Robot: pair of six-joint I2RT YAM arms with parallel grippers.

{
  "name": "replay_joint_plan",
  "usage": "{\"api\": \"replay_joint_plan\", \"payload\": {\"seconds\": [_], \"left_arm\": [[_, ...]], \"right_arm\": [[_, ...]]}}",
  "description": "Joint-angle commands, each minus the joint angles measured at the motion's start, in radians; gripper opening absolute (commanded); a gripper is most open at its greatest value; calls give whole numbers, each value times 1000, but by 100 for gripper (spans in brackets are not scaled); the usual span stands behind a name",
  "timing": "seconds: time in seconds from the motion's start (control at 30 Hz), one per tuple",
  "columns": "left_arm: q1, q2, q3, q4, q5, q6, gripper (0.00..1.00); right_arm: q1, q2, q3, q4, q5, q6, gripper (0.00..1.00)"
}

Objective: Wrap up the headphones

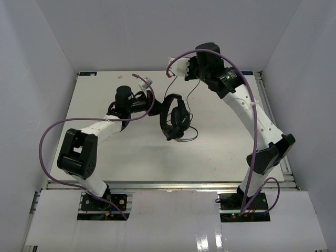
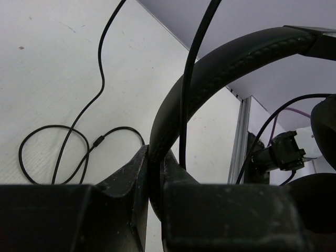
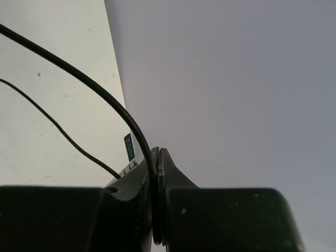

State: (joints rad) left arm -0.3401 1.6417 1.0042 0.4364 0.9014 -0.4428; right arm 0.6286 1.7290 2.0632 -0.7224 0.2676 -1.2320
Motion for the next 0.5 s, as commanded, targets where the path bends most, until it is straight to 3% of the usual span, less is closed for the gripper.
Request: {"api": "replay_joint_plan", "payload": {"seconds": [0.0,0.47], "left_arm": [[2,-61,11,89,68,-107,0],[40,-79,-29,220,131,-237,0]], "right_arm": [[-93,-95,34,-7,-66,111,8],[-279,-179,-31,-36,-254,261,8]]}}
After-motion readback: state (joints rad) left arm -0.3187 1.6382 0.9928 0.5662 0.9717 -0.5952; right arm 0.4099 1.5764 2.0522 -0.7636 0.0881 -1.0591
